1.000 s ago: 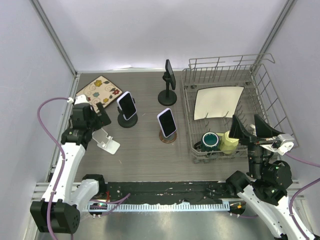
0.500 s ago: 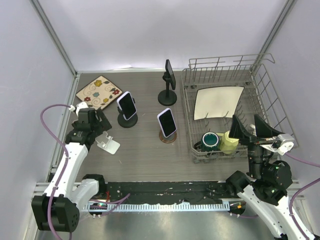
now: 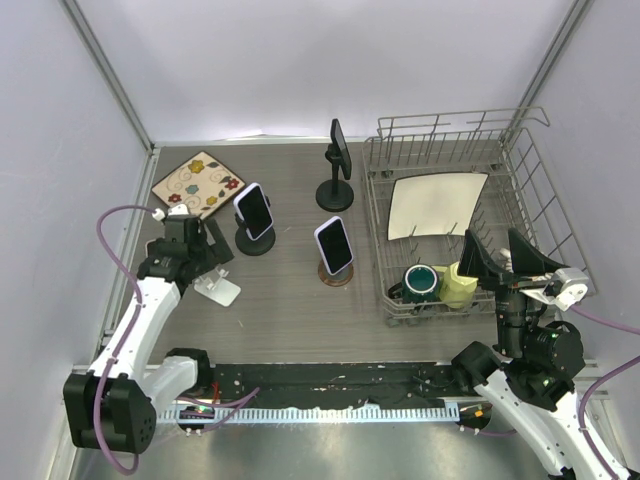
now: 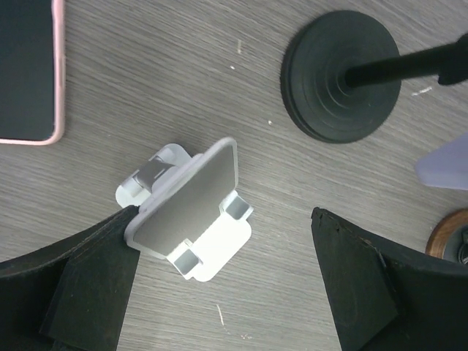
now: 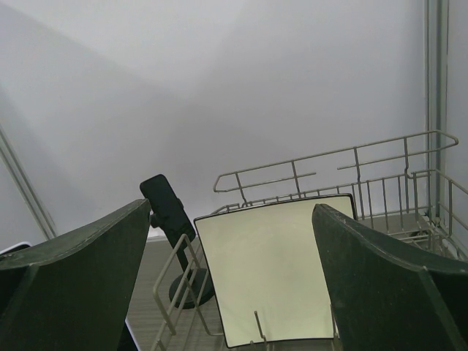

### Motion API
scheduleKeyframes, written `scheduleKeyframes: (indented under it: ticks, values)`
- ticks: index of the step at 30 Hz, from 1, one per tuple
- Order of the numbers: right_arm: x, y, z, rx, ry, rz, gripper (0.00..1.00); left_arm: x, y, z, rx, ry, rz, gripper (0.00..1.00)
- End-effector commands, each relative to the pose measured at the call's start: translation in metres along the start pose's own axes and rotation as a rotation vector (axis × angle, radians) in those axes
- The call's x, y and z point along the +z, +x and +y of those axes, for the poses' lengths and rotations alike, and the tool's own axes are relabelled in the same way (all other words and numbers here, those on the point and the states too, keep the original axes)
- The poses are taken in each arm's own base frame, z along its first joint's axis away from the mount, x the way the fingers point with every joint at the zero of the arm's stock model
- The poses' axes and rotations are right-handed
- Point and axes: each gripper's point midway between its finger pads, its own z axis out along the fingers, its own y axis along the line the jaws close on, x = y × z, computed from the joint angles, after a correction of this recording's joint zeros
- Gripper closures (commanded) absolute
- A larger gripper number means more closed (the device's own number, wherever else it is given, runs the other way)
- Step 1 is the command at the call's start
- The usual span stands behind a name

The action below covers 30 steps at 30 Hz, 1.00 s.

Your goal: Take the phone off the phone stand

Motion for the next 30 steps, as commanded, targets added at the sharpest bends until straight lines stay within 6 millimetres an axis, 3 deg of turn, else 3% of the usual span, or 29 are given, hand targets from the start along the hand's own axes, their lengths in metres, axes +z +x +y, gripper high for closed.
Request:
scheduleKeyframes:
  ticks: [1, 13, 17, 19, 20, 22, 23, 24, 25, 27, 28, 30]
  values:
    - [0.001, -0.013, 0.002, 0.022, -0.011, -0.039, 0.02, -0.006, -0.008, -0.03, 0.018, 0.113, -0.01, 0.0]
    - [0.001, -0.013, 0.005, 0.028, -0.025, -0.029, 0.02, -0.029, -0.021, -0.021, 0.04, 0.094, -0.088, 0.0]
    - [0.009, -0.011, 0.023, 0.033, -0.088, 0.031, 0.02, -0.033, -0.017, -0.015, 0.068, 0.08, -0.086, 0.0]
    - [0.016, 0.011, 0.038, 0.001, -0.144, 0.136, 0.02, -0.037, -0.018, -0.01, 0.088, 0.069, -0.098, 0.0]
    - [0.018, 0.003, 0.052, 0.019, -0.202, 0.149, 0.02, -0.039, -0.018, -0.009, 0.096, 0.066, -0.103, 0.0]
    - [0.022, 0.035, 0.067, -0.018, -0.251, 0.306, 0.02, -0.043, -0.02, -0.004, 0.113, 0.056, -0.119, 0.0]
    - [0.026, 0.026, 0.076, -0.013, -0.285, 0.316, 0.02, -0.047, -0.021, -0.003, 0.115, 0.057, -0.133, 0.0]
    - [0.029, 0.046, 0.088, -0.032, -0.333, 0.398, 0.02, -0.049, -0.022, -0.002, 0.118, 0.058, -0.144, 0.0]
    - [0.027, 0.056, 0.092, -0.043, -0.349, 0.46, 0.02, -0.051, -0.023, -0.002, 0.122, 0.061, -0.156, 0.0]
    - [0.034, 0.058, 0.101, -0.029, -0.356, 0.523, 0.02, -0.055, -0.024, -0.002, 0.119, 0.077, -0.182, 0.0]
    - [0.034, 0.084, 0.103, -0.052, -0.346, 0.632, 0.02, -0.056, -0.024, -0.002, 0.121, 0.083, -0.189, 0.0]
    - [0.042, 0.085, 0.112, -0.029, -0.343, 0.683, 0.02, -0.058, -0.025, -0.004, 0.124, 0.107, -0.211, 0.0]
